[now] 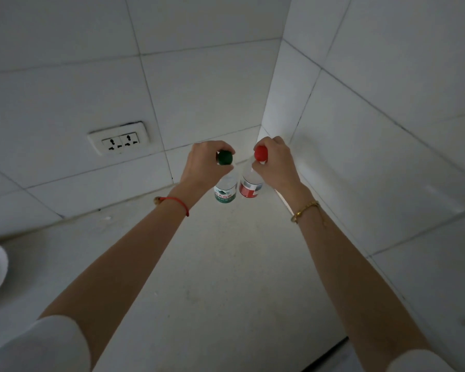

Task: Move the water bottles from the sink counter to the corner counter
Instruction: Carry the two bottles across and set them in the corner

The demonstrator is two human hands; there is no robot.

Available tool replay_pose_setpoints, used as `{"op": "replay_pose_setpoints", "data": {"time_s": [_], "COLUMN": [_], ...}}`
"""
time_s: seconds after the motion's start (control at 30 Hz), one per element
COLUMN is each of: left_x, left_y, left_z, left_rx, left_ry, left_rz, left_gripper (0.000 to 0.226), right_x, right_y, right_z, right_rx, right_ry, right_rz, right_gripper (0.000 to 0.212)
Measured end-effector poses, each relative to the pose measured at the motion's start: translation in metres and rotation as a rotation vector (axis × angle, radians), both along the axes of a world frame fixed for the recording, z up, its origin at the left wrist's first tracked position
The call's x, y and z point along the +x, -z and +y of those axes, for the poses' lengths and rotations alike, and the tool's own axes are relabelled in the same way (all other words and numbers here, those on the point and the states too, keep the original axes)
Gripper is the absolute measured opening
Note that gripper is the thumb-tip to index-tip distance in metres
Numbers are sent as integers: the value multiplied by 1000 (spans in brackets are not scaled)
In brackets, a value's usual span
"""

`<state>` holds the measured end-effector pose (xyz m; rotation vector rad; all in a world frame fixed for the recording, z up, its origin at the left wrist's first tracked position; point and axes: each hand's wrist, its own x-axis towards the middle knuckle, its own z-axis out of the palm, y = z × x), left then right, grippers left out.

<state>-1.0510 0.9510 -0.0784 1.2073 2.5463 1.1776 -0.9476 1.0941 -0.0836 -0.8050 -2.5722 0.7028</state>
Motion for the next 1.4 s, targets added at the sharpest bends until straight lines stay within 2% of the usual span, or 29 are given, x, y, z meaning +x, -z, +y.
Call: {"op": "replay_pose_setpoints", "data": {"time_s": [0.7, 1.23, 1.4], "left_x": [-67, -92, -95], "left_y": [30, 44, 49], "left_z": [117, 145, 146], "left_rx": [-77, -89, -98], "left_ry": [-13, -13, -20], "left_rz": [-10, 38, 38], "left_gripper": [33, 33, 36], "right_x": [-92, -116, -119], "right_y": [14, 39, 34], "right_z": [93, 117, 117], "right_rx": [73, 190, 193], "right_ry": [-10, -12, -6], "right_rz": [-136, -133, -162], "right_gripper": [41, 23, 29]}}
